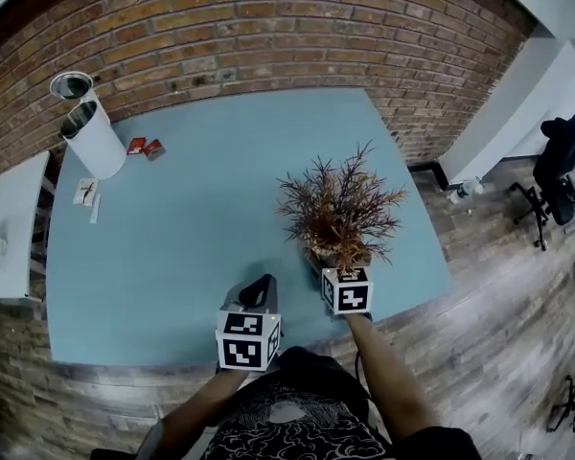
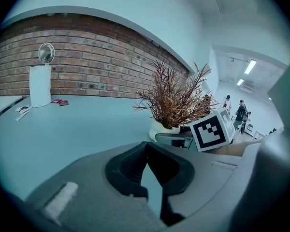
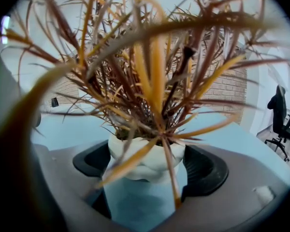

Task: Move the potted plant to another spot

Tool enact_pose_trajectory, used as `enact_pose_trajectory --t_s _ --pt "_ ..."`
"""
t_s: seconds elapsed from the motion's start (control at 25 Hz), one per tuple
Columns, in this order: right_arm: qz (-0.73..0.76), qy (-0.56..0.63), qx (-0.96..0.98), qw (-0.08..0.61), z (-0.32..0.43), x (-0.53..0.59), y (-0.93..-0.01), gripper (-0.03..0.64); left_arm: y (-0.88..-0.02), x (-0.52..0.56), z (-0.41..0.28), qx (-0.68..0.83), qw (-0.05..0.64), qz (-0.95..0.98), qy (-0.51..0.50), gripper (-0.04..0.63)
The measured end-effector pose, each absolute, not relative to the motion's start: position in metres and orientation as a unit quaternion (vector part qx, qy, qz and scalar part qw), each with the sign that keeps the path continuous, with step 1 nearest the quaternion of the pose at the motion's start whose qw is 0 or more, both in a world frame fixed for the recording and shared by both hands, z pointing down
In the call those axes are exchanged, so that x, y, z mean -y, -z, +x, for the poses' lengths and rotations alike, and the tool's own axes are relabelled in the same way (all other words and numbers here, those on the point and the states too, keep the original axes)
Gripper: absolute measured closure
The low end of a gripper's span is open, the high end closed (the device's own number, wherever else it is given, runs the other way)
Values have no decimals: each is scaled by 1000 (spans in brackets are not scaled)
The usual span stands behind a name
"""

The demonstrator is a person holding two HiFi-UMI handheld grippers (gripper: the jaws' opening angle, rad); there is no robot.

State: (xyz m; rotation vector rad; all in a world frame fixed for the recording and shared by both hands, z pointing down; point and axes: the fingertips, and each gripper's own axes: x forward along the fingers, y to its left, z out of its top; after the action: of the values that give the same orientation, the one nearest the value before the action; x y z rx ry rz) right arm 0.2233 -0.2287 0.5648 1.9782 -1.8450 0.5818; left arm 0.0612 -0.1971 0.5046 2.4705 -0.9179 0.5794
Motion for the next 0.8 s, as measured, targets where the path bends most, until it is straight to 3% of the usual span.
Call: enact_pose_trajectory --t_s 0.32,0.6,0.8 --pt "716 -207 643 178 227 215 -553 165 -505 189 60 330 220 892 -217 601" --pt "724 -196 637 181 216 198 -545 285 -501 184 51 336 211 893 -212 601" --pt "723 -203 639 166 202 183 -538 335 -501 175 43 340 208 893 -210 601"
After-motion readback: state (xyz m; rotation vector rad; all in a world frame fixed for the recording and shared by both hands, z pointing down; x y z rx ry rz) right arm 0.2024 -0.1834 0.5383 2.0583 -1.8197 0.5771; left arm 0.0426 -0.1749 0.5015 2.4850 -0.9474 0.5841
